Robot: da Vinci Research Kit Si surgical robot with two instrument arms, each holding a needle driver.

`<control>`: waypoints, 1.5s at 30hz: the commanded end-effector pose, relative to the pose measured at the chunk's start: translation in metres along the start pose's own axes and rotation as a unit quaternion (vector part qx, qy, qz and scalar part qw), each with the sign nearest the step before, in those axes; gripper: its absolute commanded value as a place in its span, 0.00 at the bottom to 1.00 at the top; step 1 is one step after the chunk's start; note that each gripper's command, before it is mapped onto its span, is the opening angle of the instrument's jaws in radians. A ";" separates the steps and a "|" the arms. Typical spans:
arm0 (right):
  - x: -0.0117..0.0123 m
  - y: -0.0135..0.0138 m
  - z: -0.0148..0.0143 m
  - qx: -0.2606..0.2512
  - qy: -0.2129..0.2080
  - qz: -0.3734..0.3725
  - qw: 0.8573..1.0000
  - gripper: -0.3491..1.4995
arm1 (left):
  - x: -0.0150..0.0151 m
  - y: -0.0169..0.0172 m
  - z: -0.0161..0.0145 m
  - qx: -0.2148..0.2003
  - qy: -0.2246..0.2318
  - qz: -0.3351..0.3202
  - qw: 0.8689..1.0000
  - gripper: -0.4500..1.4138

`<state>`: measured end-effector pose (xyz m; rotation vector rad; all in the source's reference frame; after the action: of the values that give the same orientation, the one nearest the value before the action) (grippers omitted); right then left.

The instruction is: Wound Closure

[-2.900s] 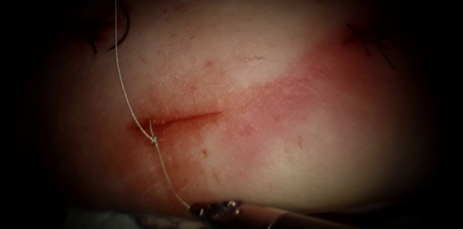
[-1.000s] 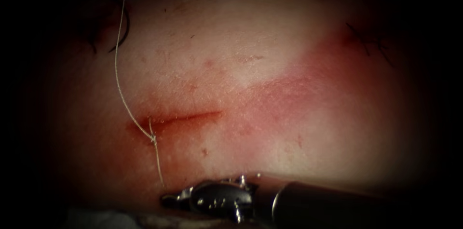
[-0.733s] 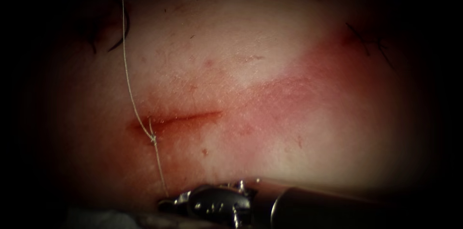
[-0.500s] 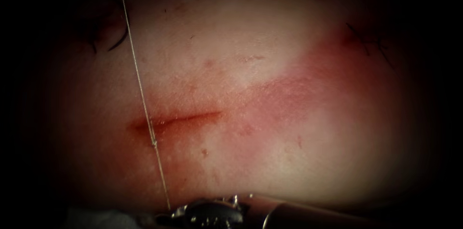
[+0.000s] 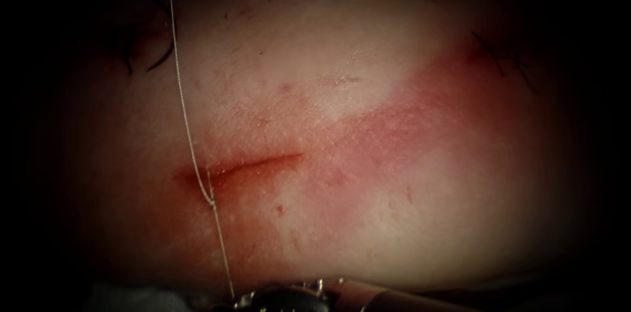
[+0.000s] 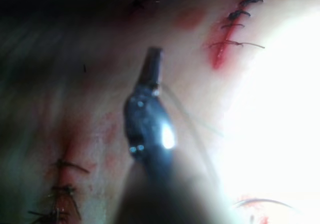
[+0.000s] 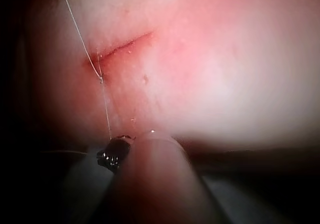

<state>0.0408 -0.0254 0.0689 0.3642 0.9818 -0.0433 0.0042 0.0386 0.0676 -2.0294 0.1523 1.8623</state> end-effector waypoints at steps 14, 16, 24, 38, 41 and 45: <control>0.0002 0.0029 -0.0172 -0.072 -0.055 0.001 0.996 0.90 | 0.0021 0.0130 -0.0049 -0.040 0.024 -0.009 0.999 0.00; 0.0017 0.0062 -0.0174 -0.106 -0.031 0.028 0.993 0.90 | 0.0051 0.0160 -0.0064 -0.046 0.024 -0.022 0.998 0.00; 0.0047 0.0133 -0.0100 -0.111 0.018 0.064 0.992 0.90 | 0.0160 0.0217 -0.0076 -0.067 0.052 -0.046 0.995 0.00; 0.0038 0.0157 -0.0009 -0.146 0.030 0.106 0.983 0.98 | 0.0280 0.0286 -0.0072 -0.094 0.080 -0.054 0.991 0.00; 0.0032 0.0162 0.0006 -0.148 0.030 0.110 0.982 0.99 | 0.0293 0.0294 -0.0070 -0.098 0.087 -0.057 0.990 0.00; 0.0030 0.0166 0.0024 -0.146 0.032 0.110 0.983 0.99 | 0.0303 0.0299 -0.0069 -0.103 0.093 -0.061 0.988 0.00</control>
<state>0.0469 -0.0096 0.0718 0.1993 0.9870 0.3163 0.0047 0.0140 0.0314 -2.2954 -0.1155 1.6716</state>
